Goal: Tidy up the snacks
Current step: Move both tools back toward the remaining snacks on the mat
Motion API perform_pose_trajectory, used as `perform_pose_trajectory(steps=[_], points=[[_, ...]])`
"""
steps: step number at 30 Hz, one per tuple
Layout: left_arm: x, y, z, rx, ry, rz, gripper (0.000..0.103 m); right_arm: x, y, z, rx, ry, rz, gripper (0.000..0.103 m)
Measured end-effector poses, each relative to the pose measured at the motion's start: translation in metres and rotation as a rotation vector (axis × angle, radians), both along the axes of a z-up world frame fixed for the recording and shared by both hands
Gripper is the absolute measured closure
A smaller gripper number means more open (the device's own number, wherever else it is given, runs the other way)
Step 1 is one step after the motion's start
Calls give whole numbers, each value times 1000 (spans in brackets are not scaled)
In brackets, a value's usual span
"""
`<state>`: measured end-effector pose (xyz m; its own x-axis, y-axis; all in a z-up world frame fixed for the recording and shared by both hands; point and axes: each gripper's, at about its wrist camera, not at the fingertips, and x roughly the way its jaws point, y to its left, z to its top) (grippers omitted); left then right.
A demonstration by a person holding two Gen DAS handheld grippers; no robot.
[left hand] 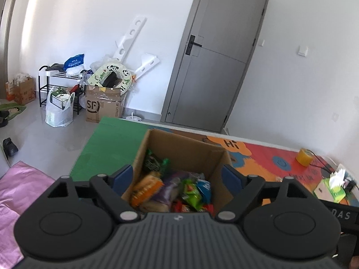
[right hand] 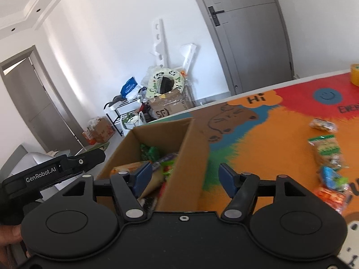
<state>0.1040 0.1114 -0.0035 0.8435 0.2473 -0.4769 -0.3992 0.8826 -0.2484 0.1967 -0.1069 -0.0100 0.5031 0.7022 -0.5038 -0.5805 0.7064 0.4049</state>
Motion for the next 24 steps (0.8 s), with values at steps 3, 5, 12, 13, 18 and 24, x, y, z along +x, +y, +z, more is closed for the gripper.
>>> perform_pose_trajectory(steps=[3,5,12,13,18,24], points=[[0,-15,-2,4,12,-20,13,-2,-20,-1,13,-4,-30,22],[1,-25,-3,6,23,-35,11,-3,-33,-2,18,-5,-50,17],[0,-62,-11,13,58,-103,11,-11,-75,-8,16,-12,-103,0],[-1,-68,-11,19,58,-114,11,-12,-80,-8,11,-9,-109,0],[-2,-87,-13,30,61,-147,10,-17,-105,-12,-4,-9,-133,0],[1,-110,-12,35,61,-185,10,-23,-133,-13,-19,-24,-181,0]])
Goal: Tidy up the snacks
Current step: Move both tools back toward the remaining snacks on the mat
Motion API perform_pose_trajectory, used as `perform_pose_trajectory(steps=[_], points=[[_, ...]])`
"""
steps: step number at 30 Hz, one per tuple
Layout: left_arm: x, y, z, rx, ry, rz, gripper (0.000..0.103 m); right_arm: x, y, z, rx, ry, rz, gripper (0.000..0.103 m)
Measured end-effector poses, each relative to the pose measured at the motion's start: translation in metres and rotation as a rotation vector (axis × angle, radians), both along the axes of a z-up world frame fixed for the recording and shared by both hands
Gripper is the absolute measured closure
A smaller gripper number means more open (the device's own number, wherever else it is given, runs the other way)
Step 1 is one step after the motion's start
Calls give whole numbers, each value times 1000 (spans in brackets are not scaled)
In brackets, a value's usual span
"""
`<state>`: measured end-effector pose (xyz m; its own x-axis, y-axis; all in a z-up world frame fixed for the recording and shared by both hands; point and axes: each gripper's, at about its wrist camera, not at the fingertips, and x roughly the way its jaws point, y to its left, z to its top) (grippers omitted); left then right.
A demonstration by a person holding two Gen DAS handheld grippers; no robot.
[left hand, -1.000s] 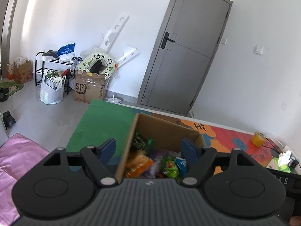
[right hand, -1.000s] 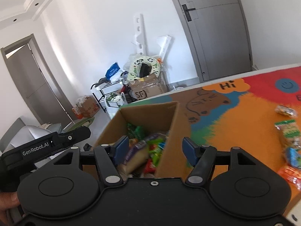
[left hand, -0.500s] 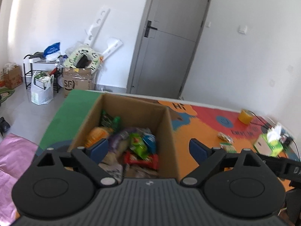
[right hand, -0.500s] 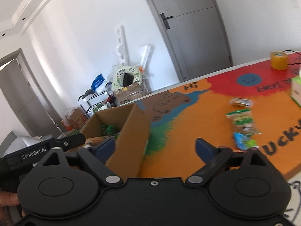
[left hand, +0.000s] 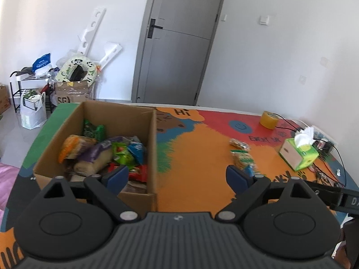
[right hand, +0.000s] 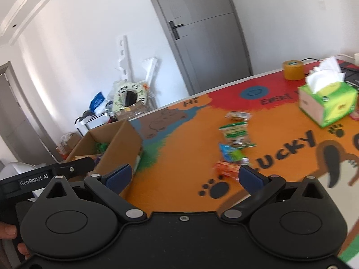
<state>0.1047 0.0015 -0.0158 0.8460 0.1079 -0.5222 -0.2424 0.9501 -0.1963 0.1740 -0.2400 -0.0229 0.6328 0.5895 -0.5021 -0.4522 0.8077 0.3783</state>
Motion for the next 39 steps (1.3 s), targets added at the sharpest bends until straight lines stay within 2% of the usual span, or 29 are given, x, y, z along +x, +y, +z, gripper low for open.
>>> perform_pose_trajectory(steps=[7,13,26,39], points=[[10,-25,2,-4,-13,-42,10,-3,-41,5,12,-24,-73,0],[24,-40,-1,-17,-19,-70,10,4,-64,-2,22,-17,-125,0],[62,-69,-22,-19,17,-134,10,18,-81,-27,23,8,-180,1],[95,-102,-46,18,48,-189,10,34,-96,-47,56,33,-202,2]])
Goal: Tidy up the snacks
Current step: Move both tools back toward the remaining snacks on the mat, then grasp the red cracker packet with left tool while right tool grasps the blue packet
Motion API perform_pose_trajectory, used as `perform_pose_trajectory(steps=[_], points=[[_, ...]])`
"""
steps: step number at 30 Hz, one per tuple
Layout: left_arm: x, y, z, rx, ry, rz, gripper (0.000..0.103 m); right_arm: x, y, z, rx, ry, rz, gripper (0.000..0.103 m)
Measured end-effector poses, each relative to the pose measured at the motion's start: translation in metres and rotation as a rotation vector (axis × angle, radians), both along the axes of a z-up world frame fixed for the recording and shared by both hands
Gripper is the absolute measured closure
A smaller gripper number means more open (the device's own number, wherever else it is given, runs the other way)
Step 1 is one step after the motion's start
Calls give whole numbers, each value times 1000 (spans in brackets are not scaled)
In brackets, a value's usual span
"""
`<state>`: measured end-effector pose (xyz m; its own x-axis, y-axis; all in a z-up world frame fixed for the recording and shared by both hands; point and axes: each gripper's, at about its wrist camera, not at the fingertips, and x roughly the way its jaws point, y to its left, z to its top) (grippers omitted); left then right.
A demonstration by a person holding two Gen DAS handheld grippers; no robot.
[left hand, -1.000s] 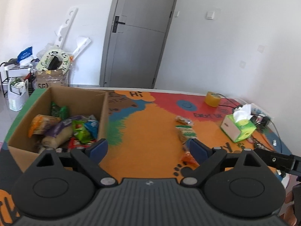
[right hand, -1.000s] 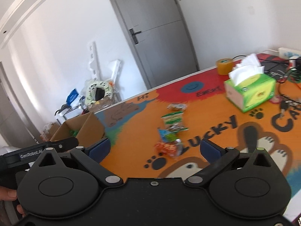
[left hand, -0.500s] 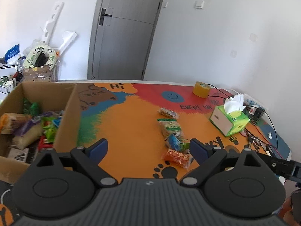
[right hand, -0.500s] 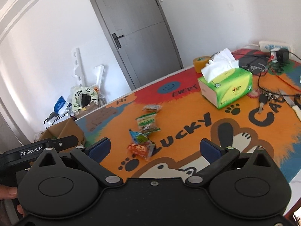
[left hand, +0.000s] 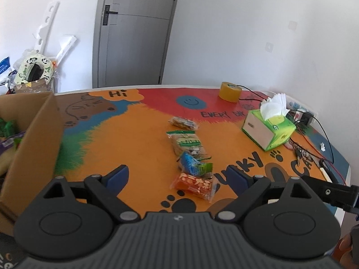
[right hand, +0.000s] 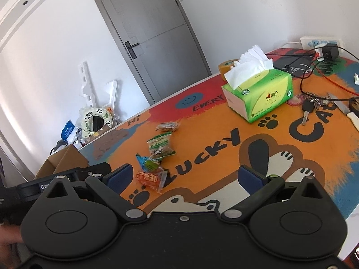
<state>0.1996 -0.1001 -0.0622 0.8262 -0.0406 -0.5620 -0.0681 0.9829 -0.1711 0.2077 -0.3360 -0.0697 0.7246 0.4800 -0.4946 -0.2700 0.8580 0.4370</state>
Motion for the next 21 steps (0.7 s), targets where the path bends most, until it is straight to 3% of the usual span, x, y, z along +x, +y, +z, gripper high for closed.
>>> perform_pose_trajectory(steps=[8,21], points=[[18,-11,-16,20,28,-18,11,18,-4,-19,-3,36,-5,8],[49,-25,-40,34,62,-53,11,39,-9,-39,6,85,-18,8]])
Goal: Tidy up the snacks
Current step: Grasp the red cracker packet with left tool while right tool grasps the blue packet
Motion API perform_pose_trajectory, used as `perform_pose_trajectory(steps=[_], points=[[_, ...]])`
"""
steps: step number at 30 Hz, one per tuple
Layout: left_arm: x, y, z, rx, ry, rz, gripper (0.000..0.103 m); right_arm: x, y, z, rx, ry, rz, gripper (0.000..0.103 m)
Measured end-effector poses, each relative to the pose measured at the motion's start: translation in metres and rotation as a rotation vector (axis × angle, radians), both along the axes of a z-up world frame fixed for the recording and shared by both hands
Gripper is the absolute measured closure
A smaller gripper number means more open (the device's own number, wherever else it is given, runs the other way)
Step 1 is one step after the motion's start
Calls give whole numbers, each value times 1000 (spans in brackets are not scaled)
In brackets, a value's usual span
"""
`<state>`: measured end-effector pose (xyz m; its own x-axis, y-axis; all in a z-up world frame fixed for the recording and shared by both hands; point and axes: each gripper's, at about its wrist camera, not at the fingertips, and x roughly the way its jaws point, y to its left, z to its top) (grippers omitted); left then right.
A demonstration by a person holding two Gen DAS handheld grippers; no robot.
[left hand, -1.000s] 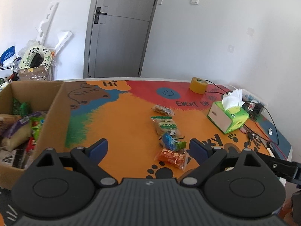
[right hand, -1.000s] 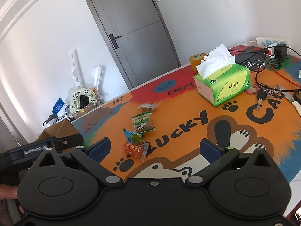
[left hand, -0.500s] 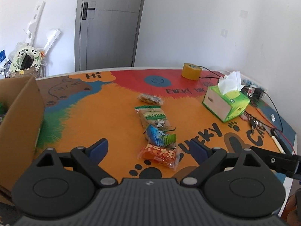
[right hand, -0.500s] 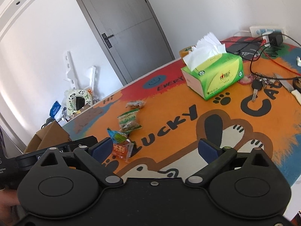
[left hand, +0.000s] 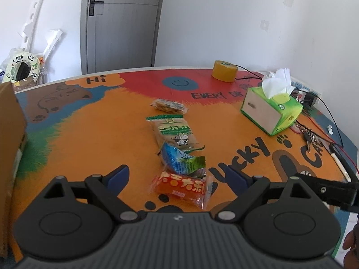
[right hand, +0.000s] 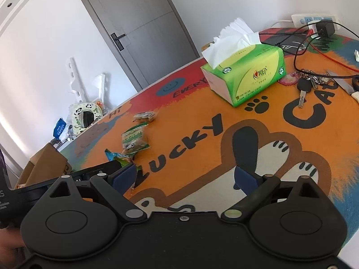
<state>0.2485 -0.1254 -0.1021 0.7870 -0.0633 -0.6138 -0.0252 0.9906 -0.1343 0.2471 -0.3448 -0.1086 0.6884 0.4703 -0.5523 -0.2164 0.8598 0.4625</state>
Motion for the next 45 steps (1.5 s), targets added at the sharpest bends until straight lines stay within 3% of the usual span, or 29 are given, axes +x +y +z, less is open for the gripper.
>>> perform_pose_trajectory(steps=[4,6,8,12,21,29,45], points=[[5,-3,-7,-3,18,-9,13,2,-1,-1,-2,7,-5,8],[5,-4,-10,-1,19,-13,19,3,-1,-2,-2,10,-5,8],[5,-4,-14,6,36,-24,43,3,1,-3,-1,12,-2,8],[2,5,-16,-19,29,-24,53,3,8,-2,-5,9,10,8],[-13,28,-11,-50,32,6,55,2,35,1,-18,4,57,8],[-29,60,0,-70,11,61,55,9,67,5,-16,3,114,14],[-27,102,-4,-122,20,166,55,45,131,11,-55,-5,217,23]])
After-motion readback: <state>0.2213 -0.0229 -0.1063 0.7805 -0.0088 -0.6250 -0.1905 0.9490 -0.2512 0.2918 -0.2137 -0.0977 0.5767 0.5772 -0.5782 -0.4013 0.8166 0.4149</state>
